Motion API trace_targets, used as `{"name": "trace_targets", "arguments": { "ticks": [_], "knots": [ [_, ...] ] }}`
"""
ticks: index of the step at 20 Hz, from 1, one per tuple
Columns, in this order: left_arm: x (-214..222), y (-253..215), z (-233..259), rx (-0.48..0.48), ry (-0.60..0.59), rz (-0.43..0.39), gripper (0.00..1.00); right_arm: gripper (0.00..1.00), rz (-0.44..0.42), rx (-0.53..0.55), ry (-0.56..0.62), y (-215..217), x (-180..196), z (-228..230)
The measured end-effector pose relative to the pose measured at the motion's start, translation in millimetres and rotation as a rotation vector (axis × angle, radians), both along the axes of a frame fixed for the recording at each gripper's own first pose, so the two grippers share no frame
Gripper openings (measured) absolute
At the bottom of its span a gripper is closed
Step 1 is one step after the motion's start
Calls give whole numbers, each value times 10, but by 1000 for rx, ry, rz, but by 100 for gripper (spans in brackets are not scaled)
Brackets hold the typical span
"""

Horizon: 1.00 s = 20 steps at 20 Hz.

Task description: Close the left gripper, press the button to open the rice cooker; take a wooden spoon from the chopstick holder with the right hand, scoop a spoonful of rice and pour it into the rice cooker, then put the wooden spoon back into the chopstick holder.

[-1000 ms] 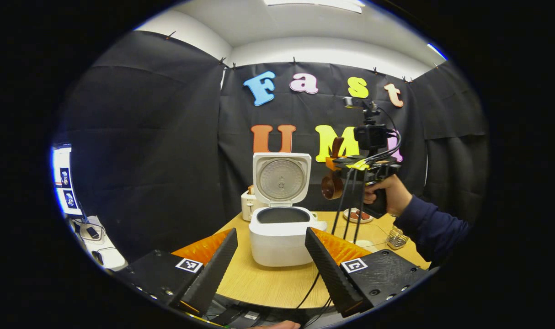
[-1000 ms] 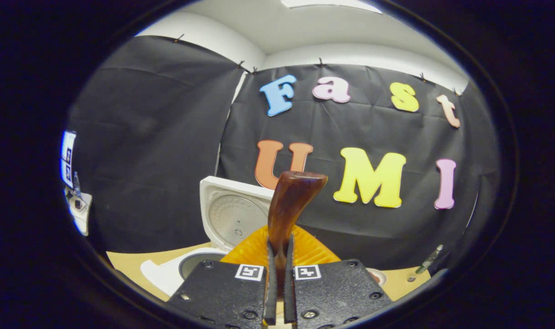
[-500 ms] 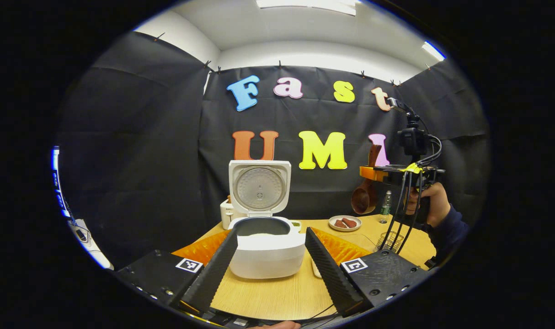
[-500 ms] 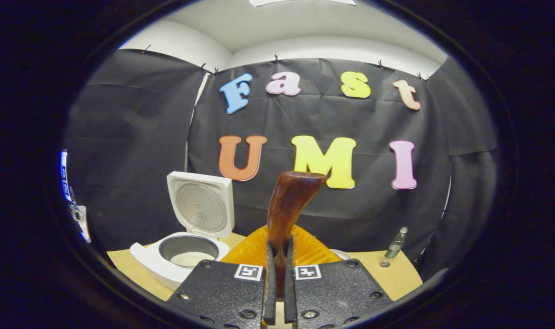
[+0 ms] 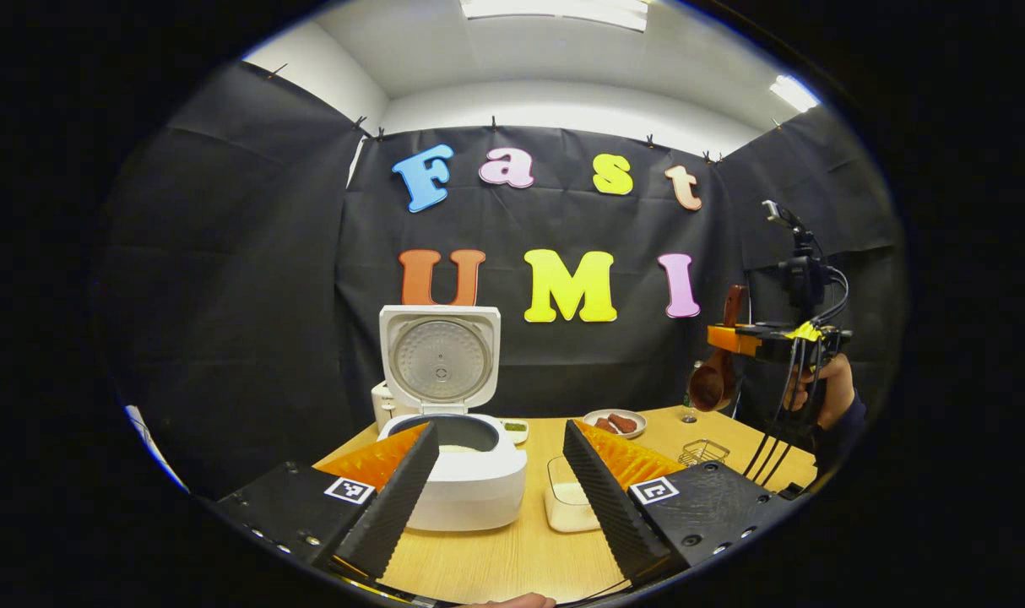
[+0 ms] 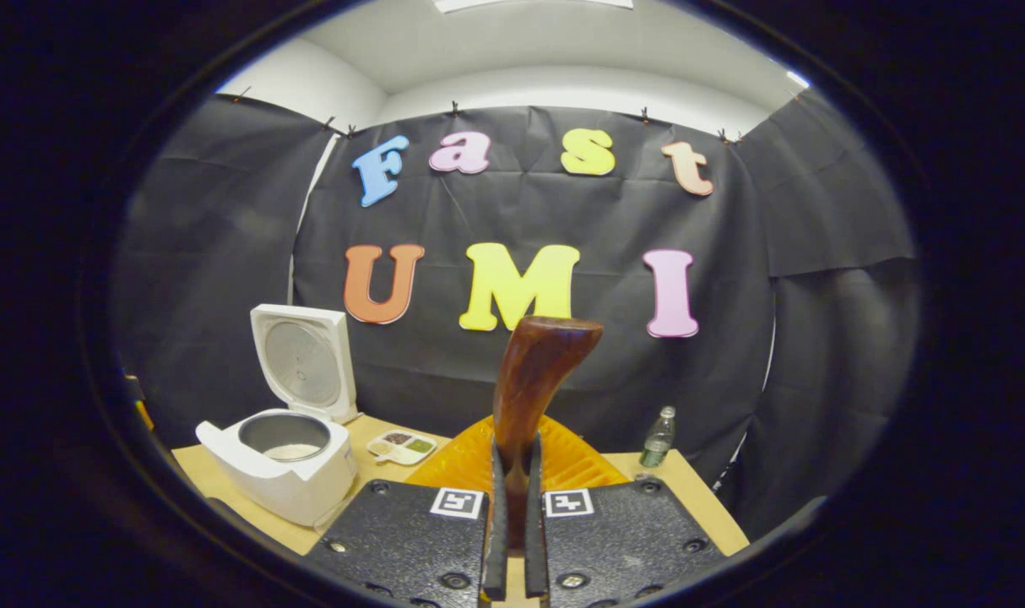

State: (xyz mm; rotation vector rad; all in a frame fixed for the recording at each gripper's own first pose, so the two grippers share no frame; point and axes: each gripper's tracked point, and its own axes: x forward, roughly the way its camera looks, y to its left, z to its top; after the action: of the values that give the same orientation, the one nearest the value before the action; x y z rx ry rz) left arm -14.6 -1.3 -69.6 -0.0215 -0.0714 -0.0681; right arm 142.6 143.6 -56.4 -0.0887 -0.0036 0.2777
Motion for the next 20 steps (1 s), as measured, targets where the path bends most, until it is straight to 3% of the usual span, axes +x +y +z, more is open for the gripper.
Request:
{"name": "trace_targets", "arguments": {
  "ticks": [6, 17, 19, 20],
  "knots": [
    [302, -254, -10, -8, -6, -43, 94, 14, -53, 41, 80, -432, 266, -428],
    [559, -234, -98, -18, 42, -28, 94, 19, -118, 67, 235, -777, 658, -1269],
    [578, -219, -64, -46, 51, -36, 95, 39, -141, 90, 222, -851, 586, -1212],
    [597, -184, -44, -52, 51, -35, 95, 67, -150, 94, 201, -895, 561, -1135]
  ]
}}
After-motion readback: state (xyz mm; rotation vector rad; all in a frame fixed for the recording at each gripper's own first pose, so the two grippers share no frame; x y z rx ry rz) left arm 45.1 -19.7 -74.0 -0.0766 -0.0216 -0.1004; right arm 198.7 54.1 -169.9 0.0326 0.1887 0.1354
